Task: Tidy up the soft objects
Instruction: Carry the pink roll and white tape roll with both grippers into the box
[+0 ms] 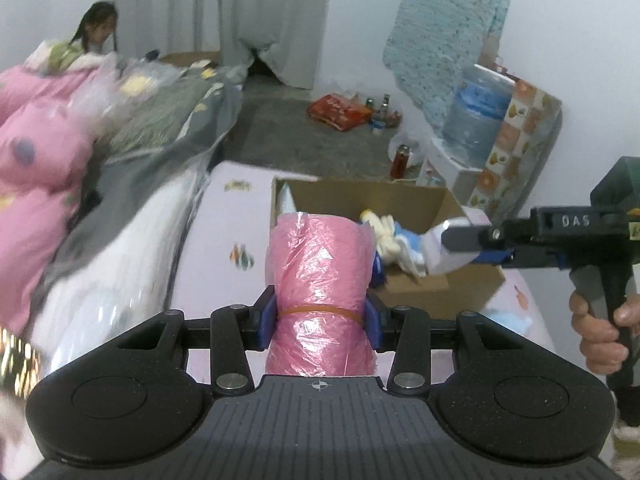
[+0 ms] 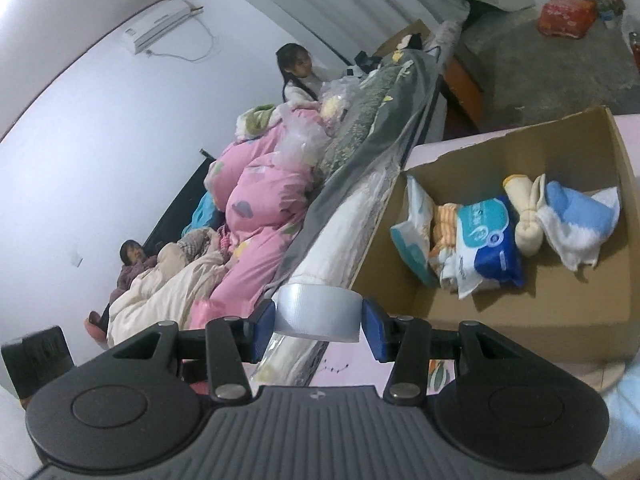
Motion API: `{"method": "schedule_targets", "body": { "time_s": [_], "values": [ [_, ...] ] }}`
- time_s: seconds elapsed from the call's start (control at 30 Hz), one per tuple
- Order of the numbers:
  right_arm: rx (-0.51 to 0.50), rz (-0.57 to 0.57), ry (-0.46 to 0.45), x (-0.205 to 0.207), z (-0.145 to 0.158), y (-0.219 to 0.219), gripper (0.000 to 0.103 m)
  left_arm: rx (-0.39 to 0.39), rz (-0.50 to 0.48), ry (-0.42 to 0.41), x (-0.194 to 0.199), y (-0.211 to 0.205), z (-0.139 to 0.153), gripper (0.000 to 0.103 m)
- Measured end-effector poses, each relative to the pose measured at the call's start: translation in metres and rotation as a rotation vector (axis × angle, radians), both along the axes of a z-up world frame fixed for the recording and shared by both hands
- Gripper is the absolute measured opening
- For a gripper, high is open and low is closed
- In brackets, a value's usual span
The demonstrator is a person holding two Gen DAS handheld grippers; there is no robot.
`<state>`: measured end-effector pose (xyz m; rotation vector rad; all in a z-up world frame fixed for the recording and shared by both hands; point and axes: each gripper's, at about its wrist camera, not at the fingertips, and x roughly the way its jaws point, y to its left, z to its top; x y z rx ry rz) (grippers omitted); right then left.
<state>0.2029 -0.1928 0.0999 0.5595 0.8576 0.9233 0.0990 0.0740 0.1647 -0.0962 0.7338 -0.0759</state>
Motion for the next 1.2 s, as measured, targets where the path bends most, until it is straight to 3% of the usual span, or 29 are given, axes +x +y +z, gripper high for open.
{"method": "schedule_targets", "body": {
  "time_s": [0.17,0.43,0.7,0.97,1.2],
  "values": [
    [-0.021,-0.012,0.055,0.034,-0.013,0.003,0.059,0.045,-0.078,0.017,0.052,-0.015,-0.010,0.042],
    [-0.067,-0.029,0.182,0.090,-0.060,0.005,0.059,0.119,-0.200,0.050,0.120,-0.038,-0.048,0.042],
    [-0.080,-0.070,0.230,0.119,-0.088,-0.011,0.059,0.272,-0.365,0.062,0.147,-0.050,-0.079,0.042],
    [-0.068,-0.083,0.271,0.135,-0.108,-0.017,0.059,0.358,-0.517,0.177,0.151,-0.049,-0.100,0.044],
    [-0.065,-0.058,0.292,0.136,-0.114,-0.008,0.059,0.268,-0.530,0.204,0.150,-0.038,-0.086,0.047]
  ]
}}
